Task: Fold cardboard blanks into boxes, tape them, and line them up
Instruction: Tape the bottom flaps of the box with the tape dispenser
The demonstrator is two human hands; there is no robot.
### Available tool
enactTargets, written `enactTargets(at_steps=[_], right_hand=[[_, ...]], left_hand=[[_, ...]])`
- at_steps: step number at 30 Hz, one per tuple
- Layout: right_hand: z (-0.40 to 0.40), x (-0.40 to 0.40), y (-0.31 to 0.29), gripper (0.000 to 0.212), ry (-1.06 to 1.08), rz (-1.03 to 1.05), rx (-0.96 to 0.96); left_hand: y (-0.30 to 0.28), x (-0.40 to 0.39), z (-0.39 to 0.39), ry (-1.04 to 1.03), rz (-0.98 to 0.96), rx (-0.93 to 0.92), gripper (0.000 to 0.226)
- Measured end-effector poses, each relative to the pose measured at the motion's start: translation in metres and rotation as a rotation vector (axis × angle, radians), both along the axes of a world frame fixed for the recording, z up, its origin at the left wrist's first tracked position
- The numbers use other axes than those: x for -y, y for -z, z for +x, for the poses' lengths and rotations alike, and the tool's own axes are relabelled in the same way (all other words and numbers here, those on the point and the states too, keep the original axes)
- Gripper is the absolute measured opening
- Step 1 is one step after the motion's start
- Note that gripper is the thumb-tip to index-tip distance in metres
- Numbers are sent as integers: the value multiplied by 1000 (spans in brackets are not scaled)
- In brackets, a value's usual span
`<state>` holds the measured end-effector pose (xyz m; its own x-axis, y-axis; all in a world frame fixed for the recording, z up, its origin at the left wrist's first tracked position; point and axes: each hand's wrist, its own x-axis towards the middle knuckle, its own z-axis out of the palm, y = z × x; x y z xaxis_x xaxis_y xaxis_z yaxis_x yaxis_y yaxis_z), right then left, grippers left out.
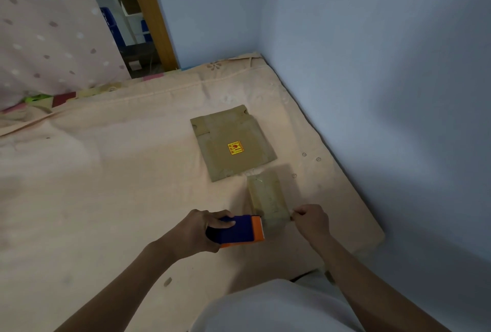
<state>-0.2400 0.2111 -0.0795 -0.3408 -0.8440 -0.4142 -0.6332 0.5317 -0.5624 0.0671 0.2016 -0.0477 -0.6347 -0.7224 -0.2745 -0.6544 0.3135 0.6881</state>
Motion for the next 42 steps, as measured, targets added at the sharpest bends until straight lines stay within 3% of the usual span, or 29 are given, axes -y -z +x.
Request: enactTargets(at_steps=[6, 10, 15, 26, 29, 30, 34, 38, 42], right_hand=[[5, 5, 4, 20, -46, 39, -52], [4, 9, 1, 42, -3, 117, -67], [19, 6, -2, 15, -49, -7, -214], [29, 14, -5, 16, -137, 66, -197], [22, 17, -9, 6, -192, 22, -170], [21, 19, -11, 12, -241, -24, -165], [32, 32, -27, 72, -628, -79, -110], [42, 48, -27, 91, -983, 34, -237], [39, 55, -23, 93, -1085, 81, -260]], left_hand=[[-3, -1, -1, 1, 3, -27, 62], [-3, -1, 0, -14, 12, -49, 61], [-5, -2, -4, 6, -3, -27, 59], [-1, -3, -2, -9, 27, -32, 60], [0, -4, -1, 6, 3, -15, 61], [0, -4, -3, 10, -1, -13, 61], [-2, -5, -3, 9, -3, -22, 60], [-1, -6, -1, 12, -2, -25, 59], [-2, -5, -1, 19, -17, -34, 57]])
